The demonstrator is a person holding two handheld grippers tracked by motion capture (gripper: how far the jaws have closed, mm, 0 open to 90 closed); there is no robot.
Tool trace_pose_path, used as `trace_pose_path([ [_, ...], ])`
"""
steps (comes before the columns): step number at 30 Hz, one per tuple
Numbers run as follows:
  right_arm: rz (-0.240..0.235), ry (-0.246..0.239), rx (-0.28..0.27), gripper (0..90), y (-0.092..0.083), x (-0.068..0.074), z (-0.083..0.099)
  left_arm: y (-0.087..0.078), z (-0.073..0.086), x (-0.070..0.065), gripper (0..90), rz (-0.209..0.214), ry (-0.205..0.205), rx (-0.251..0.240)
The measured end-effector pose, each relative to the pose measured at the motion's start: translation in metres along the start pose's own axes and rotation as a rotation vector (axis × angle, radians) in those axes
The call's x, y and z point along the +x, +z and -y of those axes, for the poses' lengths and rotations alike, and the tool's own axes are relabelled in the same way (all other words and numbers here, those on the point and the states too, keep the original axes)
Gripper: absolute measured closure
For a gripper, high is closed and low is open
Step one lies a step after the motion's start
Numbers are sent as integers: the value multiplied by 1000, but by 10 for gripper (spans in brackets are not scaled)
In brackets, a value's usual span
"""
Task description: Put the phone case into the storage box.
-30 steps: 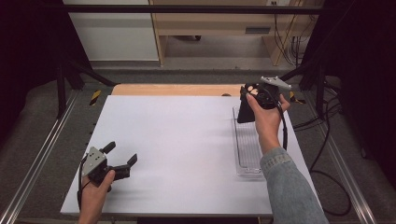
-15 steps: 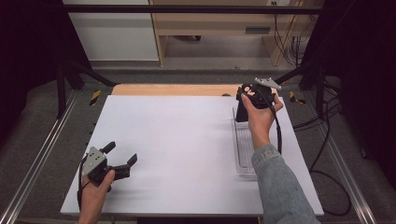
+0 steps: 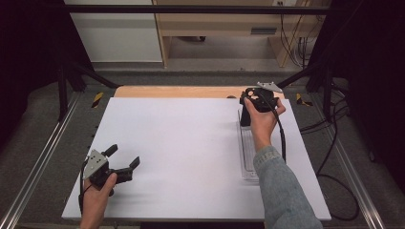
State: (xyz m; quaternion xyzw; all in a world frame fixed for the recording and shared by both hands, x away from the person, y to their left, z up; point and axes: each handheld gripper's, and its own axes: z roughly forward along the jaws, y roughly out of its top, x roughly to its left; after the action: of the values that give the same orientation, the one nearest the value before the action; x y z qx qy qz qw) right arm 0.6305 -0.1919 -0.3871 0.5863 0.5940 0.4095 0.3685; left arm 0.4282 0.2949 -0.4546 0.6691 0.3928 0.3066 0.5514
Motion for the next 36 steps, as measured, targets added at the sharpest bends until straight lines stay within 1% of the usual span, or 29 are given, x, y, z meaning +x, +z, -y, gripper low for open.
trace_pose_path([
  [4,4,12,-10,142,2,2,5,-2,0,0,20,3,1,-2],
  [6,13,8,-17,142,3,2,8,-2,0,1,20,3,-3,-5],
  [9,19,18,-19,142,6,1,9,-1,1,1,20,4,-6,-2],
  [15,22,34,-20,141,10,1,10,0,1,-2,20,11,4,7],
  [18,26,26,-19,141,11,1,11,0,0,-2,21,14,7,6],
  [22,30,26,-27,141,11,1,10,0,0,-1,21,12,2,2],
  [29,39,24,-36,141,13,1,10,1,0,-1,19,12,5,-1],
  [36,43,37,-35,140,13,0,9,2,0,-3,19,23,8,1],
])
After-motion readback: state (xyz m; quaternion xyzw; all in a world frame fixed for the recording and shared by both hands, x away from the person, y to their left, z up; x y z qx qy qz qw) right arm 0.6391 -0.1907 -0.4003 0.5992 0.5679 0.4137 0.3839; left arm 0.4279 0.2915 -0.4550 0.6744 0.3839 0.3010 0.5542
